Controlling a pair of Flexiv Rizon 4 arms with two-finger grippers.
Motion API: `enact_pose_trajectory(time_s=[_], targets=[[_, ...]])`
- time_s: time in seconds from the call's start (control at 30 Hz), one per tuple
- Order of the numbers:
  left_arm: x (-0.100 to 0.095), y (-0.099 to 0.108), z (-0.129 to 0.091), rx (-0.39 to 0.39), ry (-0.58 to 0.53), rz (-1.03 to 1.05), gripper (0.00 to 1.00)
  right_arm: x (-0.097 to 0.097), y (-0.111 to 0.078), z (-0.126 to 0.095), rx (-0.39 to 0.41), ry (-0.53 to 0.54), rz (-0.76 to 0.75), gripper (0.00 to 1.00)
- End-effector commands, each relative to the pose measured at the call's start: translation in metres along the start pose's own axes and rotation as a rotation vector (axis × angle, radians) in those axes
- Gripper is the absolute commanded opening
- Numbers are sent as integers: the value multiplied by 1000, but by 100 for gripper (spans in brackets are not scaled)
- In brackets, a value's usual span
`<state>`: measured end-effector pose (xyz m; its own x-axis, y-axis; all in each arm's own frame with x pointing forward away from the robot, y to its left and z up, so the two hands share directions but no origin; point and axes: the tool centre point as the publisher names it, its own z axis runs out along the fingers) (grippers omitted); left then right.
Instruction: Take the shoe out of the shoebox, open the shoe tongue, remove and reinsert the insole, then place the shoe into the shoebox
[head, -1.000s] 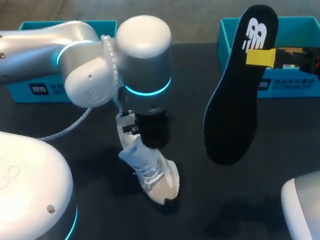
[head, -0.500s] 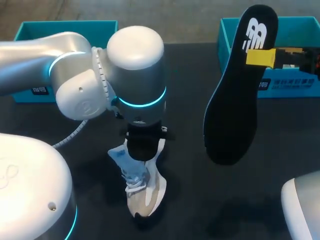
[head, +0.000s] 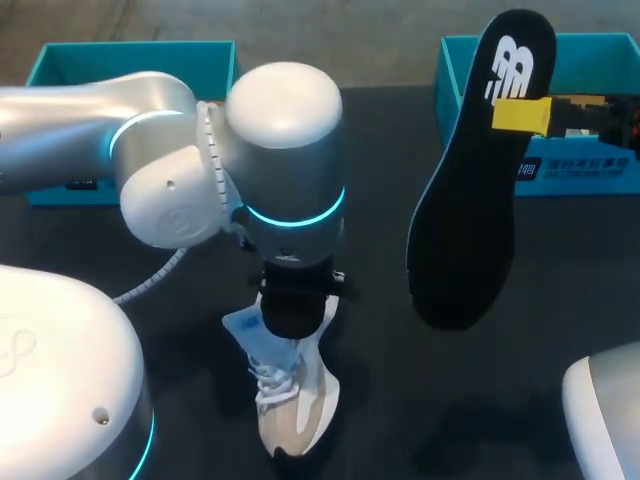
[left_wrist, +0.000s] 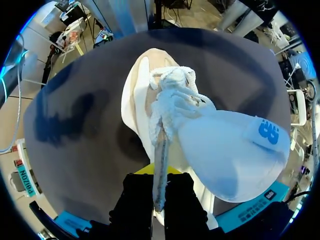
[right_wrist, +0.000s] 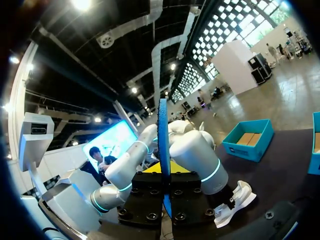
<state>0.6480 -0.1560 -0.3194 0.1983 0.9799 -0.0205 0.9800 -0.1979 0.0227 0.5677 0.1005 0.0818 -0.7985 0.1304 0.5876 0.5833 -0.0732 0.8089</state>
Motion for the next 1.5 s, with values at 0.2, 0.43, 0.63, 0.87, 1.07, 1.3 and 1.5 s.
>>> enact_pose_trajectory(time_s=[0.2,0.43,0.63,0.87,1.07,1.3,1.5], targets=[[-32,-8,14,17,47,-17,0,0,2,3,3,0,1,0],[-48,-4,30,31,91,-59,0,0,2,3,3,0,1,0],[-54,-7,41,20,107,-56,0,0,2,3,3,0,1,0],[-57,-13,49,5,124,-38,0,0,2,3,3,0,1,0],[-56,-14,53,-2,122,-29,0,0,2,3,3,0,1,0],[-50,-9,36,-23,40,-65,97,0,2,3,3,0,1,0],[-48,0,13,-64,-51,-92,100,0,2,3,3,0,1,0]])
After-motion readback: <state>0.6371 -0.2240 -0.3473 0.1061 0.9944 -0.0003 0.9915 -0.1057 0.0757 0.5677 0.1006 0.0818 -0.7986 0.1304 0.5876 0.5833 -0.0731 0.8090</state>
